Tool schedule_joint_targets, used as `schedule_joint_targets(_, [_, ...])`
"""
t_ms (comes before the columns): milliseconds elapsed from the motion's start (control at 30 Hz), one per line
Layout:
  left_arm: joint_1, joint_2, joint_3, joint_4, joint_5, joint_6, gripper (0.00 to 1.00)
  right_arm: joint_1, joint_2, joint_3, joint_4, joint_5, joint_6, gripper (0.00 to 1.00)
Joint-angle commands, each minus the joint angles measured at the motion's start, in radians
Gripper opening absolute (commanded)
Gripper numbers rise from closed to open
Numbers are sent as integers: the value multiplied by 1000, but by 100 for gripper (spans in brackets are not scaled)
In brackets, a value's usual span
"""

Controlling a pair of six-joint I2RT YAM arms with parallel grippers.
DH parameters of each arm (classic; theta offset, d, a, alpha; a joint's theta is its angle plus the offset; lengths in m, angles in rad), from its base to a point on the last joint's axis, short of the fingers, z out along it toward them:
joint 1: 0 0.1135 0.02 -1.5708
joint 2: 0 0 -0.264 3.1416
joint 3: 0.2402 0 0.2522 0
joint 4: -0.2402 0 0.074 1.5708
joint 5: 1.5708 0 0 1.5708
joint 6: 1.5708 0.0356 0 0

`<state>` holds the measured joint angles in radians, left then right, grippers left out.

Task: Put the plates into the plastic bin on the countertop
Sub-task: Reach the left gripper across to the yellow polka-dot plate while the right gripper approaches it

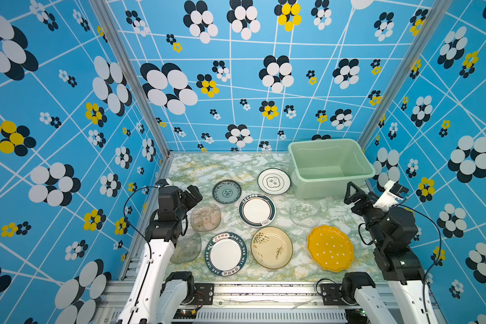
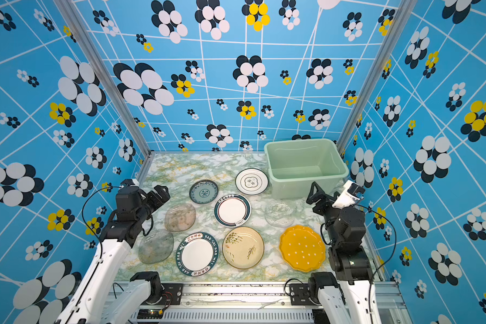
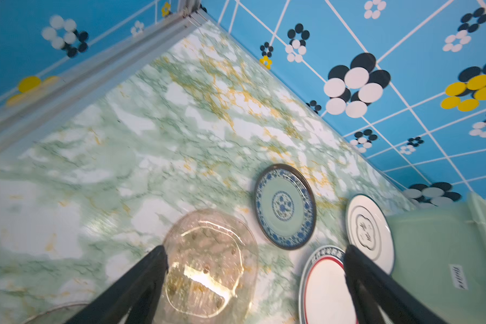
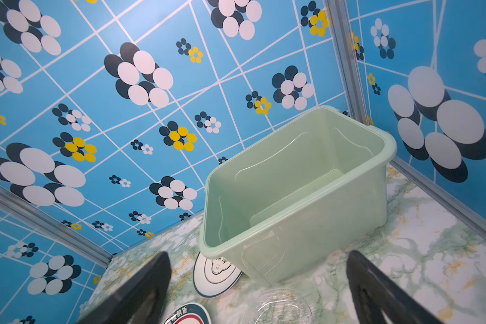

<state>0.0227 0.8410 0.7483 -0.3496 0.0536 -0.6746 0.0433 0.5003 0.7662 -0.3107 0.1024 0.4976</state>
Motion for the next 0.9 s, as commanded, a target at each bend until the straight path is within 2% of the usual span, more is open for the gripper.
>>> schedule_joint_targets(0, [-52, -26, 43, -83, 162, -78, 99, -5, 30, 100, -314, 0, 41, 99])
schedule_joint_targets(167, [-225, 21, 202, -273, 169, -55, 99, -5, 126, 257, -573, -65, 3, 99])
schedule_joint_targets(400, [-571, 128, 321, -397, 205, -122, 99, -5, 299, 405, -909, -144, 13, 99])
schedule_joint_targets(500, [-716, 190, 345, -372, 215, -151, 99, -6, 375, 423, -1011, -152, 4, 99])
schedule_joint_targets(633, [-873, 308, 374, -267, 252, -234, 99, -8, 420, 398, -1060, -99, 0, 99])
schedule_joint_targets(733, [-963, 409, 398, -168, 275, -305, 99, -15, 433, 351, -1043, -73, -16, 99])
schedule_joint_targets(867, [-1037, 546, 455, -117, 276, -357, 99, -51, 458, 267, -1006, -88, -39, 99])
